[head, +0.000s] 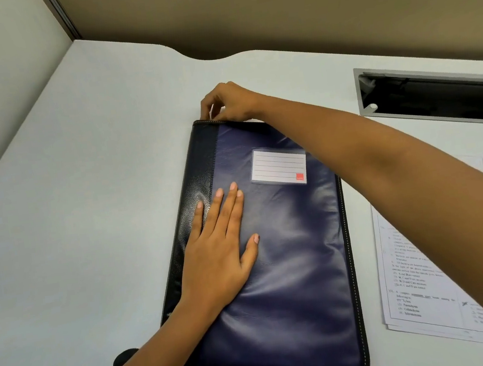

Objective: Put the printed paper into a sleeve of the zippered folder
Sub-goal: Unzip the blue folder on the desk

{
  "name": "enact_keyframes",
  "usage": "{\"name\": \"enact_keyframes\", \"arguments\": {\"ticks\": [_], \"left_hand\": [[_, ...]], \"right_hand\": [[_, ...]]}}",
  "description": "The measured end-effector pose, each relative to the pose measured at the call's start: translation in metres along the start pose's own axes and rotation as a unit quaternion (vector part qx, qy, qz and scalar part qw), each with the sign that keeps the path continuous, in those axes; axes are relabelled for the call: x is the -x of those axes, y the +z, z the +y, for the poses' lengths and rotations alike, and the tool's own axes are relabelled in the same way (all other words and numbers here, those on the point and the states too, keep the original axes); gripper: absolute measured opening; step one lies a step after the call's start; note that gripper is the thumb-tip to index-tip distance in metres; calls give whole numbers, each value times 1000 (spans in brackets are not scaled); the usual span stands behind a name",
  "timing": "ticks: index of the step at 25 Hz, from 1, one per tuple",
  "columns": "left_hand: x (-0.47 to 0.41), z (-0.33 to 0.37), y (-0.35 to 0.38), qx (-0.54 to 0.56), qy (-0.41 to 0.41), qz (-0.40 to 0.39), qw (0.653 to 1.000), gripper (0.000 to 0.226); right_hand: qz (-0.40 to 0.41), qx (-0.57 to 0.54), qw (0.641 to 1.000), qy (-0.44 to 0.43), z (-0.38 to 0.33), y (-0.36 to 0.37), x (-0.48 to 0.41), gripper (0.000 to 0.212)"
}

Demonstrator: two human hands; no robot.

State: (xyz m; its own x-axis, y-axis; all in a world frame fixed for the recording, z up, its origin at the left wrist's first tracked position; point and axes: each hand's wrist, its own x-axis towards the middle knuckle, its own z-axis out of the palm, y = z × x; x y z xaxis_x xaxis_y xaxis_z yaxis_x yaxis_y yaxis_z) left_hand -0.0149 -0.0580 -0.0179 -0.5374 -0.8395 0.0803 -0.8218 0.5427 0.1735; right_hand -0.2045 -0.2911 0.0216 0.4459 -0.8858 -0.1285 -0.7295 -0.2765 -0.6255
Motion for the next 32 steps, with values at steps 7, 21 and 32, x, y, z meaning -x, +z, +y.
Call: {"name": "enact_keyframes", "arguments": {"ticks": [7,21,32], "left_hand": [[0,0,1,-3,1,-1,1000,68],[0,3,1,-5,-9,3,1000,68],[1,3,1,-4,-24,2,1000,69]], "right_hand": [[-34,-123,991,25,6,2,6,35],[96,74,992,-32,16,-10,27,7],[177,111,978,10,69,-38,128,7]]}}
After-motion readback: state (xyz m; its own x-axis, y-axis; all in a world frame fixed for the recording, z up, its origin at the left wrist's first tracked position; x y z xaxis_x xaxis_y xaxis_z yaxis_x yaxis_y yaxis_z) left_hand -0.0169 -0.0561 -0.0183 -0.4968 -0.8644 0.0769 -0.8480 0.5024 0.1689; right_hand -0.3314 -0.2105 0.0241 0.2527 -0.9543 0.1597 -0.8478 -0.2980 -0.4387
